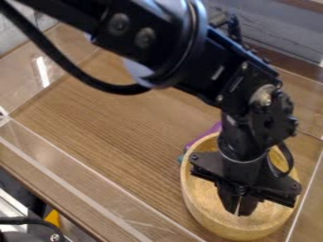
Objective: Put the purple eggplant in the brown bowl
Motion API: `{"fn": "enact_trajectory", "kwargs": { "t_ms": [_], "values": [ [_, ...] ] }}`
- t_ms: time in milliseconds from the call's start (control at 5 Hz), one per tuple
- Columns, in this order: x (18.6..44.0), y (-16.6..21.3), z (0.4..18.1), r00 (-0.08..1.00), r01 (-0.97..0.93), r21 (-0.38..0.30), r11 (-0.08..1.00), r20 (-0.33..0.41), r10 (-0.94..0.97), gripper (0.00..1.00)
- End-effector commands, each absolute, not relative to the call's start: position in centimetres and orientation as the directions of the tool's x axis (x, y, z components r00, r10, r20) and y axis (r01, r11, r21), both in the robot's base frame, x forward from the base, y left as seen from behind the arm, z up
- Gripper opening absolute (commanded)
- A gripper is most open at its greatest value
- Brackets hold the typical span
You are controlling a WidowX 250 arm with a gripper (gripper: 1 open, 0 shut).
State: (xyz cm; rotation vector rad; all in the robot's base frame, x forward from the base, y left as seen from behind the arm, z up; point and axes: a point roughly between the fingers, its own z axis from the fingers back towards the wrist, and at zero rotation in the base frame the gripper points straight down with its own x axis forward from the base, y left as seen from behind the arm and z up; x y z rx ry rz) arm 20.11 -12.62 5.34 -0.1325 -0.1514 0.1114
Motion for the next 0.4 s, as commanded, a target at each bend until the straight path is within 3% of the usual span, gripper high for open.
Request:
{"fn": "enact_trajectory", "kwargs": {
  "t_ms": [0, 200],
  "values": [
    [20.29, -12.99, 5.83, 0.981, -0.091, -0.151, 0.984, 0.158, 0.115, 1.0],
    [20.32, -13.01, 5.86, 0.981, -0.089, -0.155, 0.984, 0.158, 0.114, 0.0]
  ]
}}
